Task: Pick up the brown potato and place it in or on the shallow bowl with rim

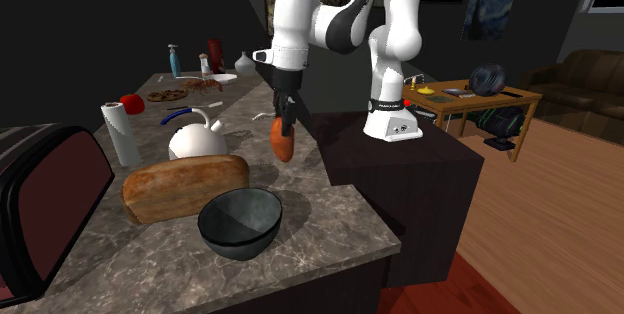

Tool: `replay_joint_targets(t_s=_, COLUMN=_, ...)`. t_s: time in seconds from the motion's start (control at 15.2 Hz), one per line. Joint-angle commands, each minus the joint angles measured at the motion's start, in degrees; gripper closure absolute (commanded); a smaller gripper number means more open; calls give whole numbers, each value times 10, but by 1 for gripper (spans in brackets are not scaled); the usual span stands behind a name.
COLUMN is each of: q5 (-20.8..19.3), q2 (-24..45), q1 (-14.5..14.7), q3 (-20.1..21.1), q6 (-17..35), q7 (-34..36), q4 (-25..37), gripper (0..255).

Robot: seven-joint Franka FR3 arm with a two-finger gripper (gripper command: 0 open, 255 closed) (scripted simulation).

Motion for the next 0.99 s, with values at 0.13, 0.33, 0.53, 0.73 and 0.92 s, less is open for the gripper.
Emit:
replay_joint_targets(t_s=0.13, q5=33, q2=-31, q1=10, q3=-6, q6=-34, q7=-26, q4=8, gripper=255)
replay_joint_targets(t_s=0.33, q5=7, q2=0, q1=9, q3=13, q6=-50, q7=13, q4=49, gripper=255)
replay_joint_targets(t_s=0.53, q5=-43, q2=56, q1=12, q3=35, q6=-74, q7=75, q4=113, gripper=255)
replay_joint_targets(t_s=0.73, q5=-93, q2=115, q1=28, q3=46, q6=-104, q7=134, q4=182, gripper=255)
replay_joint_targets(t_s=0.92, q5=-138, q2=175, q1=56, q3=46, q6=-139, q7=183, q4=256, gripper=255)
